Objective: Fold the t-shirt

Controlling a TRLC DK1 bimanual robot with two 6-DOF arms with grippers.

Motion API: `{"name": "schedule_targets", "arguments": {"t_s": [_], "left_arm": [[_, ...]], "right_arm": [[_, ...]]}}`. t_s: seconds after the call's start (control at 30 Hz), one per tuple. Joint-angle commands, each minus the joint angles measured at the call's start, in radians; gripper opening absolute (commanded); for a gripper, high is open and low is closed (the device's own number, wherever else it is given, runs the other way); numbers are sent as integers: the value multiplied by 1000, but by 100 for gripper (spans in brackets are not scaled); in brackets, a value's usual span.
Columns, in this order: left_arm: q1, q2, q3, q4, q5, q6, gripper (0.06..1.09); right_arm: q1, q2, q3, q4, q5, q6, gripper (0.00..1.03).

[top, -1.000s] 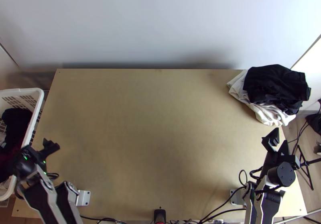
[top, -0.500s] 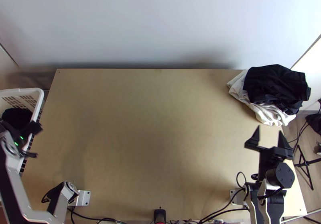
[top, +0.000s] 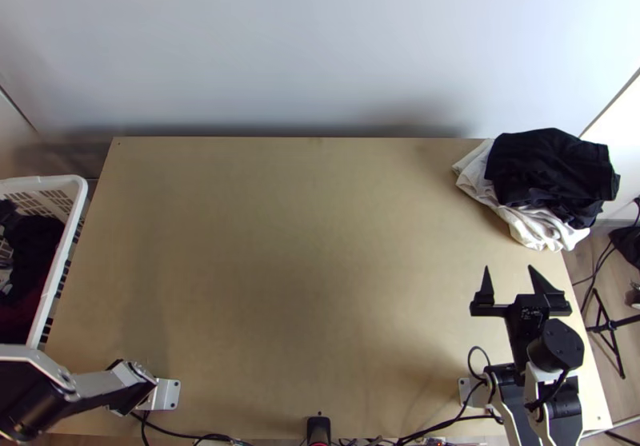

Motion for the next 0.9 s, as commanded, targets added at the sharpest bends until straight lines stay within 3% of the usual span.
{"name": "schedule_targets", "arguments": {"t_s": [0.0, 0.23, 0.37, 0.5, 0.73, 0.87], "left_arm": [[34, 108, 85, -1, 4, 8, 104], [32, 177, 140, -1, 4, 2, 104], [60, 268, 248, -104, 0, 28, 104], [117, 344, 287, -115, 0, 53, 104], [236, 512, 287, -75, 0, 151, 104], [276, 594, 281, -53, 0, 295, 104]], "right_arm": [[48, 0, 17, -61, -1, 32, 99], [72, 2, 17, -51, 1, 21, 99], [68, 5, 30, 7, 2, -71, 99], [65, 9, 36, 82, 2, -116, 99], [54, 134, 47, 139, 5, -137, 99], [37, 273, 97, 182, 7, -123, 99]]}}
